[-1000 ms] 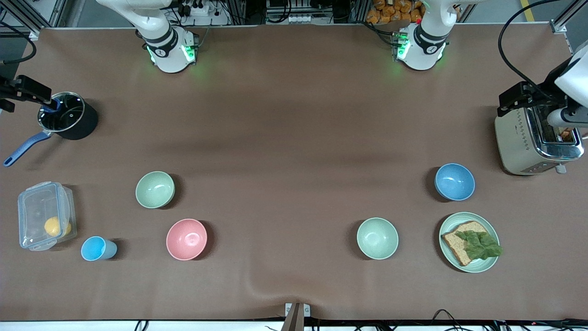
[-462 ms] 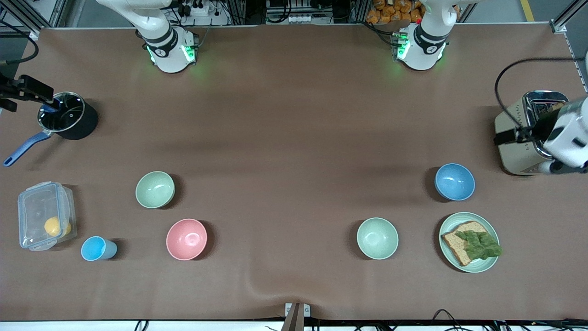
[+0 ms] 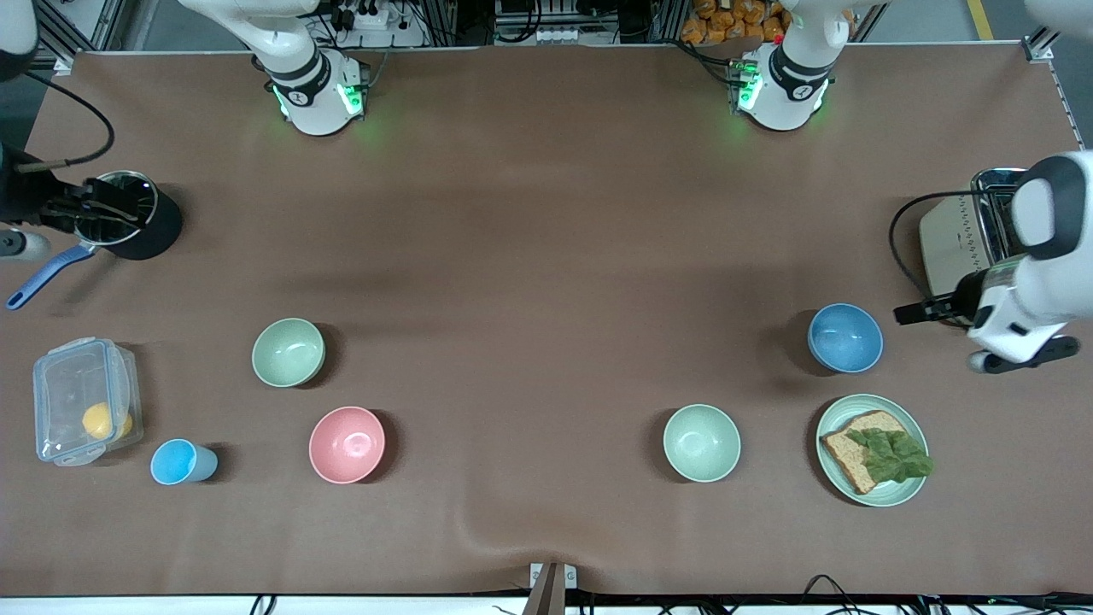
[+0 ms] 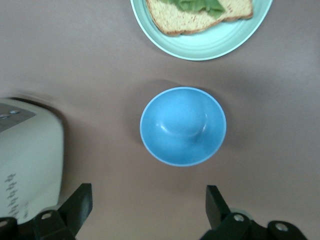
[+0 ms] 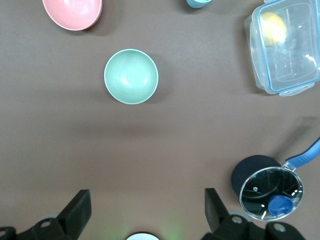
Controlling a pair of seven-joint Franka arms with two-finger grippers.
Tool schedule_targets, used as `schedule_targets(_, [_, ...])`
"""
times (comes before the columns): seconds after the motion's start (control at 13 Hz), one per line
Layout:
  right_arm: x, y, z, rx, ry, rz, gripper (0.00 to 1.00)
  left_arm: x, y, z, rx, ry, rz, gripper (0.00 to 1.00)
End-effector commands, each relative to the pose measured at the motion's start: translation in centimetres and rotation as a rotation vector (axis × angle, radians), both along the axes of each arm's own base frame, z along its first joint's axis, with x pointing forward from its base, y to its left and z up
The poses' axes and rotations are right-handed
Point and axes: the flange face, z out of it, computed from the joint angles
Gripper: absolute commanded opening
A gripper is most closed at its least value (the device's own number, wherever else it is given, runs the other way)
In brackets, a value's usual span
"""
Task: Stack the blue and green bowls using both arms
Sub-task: 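Move the left gripper toward the blue bowl while the right gripper reaches the green bowl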
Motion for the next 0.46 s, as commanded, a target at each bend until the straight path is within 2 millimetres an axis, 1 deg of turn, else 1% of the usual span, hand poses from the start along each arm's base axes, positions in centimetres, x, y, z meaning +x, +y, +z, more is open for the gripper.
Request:
schedule_targets(0.0, [-0.1,-0.1,-2.7,0.016,-0.008,-0.023,1.0,0.2,0.0,-4.4,0.007,0.019,0.0,1.0])
schedule_targets(0.08, [0.1,0.1,-3.8,0.02,-0.014,-0.021,1.0,0.3,0.2,-6.1,0.004,0.031,0.002,1.0])
schedule_targets(0.15, [0.2,0.2,-5.0,0.024,-0.015,-0.022,1.0,0.4,1.0,-7.5,0.001,0.031,0.016,1.0])
schedule_targets(0.23, [0.2,0.1,-6.1,0.025,-0.018,-0.026,1.0,0.5,1.3,-8.6,-0.001,0.034,0.02,1.0])
schedule_targets(0.38, [0.8,0.0,-9.1,0.029,0.006,-0.028,1.0,0.3,1.5,-9.7,-0.003,0.043,0.023,1.0])
